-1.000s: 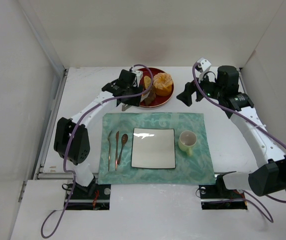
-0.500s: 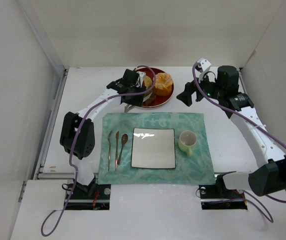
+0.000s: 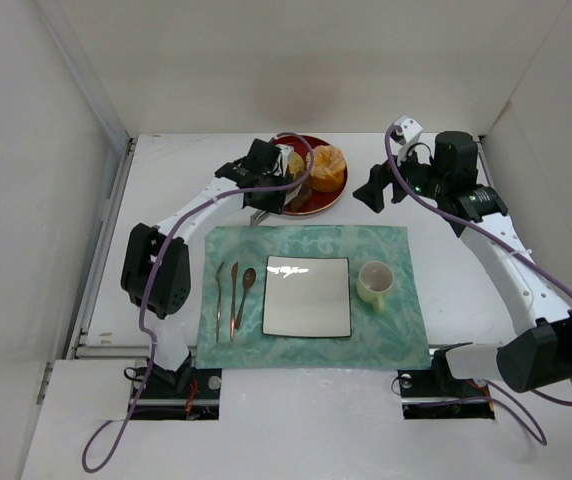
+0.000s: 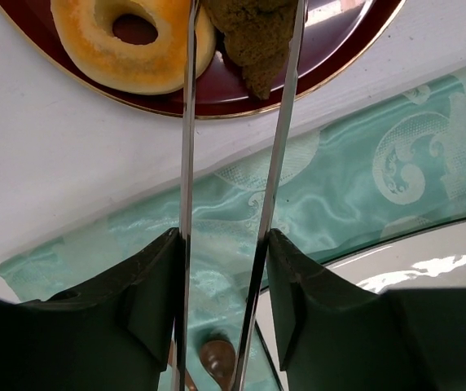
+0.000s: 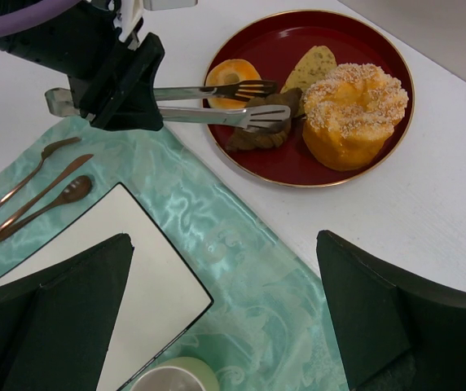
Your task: Place the bread
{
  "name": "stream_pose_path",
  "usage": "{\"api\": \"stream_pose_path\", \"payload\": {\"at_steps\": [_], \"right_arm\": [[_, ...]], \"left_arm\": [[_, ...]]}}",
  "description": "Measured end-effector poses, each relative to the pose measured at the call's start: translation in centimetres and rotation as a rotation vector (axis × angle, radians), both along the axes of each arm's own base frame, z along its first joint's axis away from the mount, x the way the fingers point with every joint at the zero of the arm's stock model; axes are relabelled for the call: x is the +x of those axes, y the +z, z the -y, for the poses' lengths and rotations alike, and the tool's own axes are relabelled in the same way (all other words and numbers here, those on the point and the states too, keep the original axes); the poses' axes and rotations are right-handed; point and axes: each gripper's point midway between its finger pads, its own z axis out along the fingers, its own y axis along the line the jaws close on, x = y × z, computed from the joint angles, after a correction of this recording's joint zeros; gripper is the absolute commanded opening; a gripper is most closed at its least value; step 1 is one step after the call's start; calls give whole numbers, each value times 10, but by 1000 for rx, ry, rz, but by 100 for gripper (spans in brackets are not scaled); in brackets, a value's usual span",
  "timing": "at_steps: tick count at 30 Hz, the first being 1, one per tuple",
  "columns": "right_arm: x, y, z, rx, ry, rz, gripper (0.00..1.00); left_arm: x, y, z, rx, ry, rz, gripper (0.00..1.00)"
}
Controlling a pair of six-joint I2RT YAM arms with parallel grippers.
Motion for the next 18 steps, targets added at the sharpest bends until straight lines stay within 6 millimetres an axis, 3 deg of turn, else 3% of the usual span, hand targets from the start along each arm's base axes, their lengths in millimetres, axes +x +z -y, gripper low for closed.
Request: {"api": "stream_pose_path", "payload": {"at_steps": [4,12,18], "right_arm": [[0,0,0,0,0,0,100],[0,0,0,0,0,-1,100],[0,0,0,0,0,0,100]], "left_arm": [[-2,12,1,-6,-1,27,21],[-12,65,3,-58,-10,137,14],[-22,70,7,-53,-19,137,14]]}}
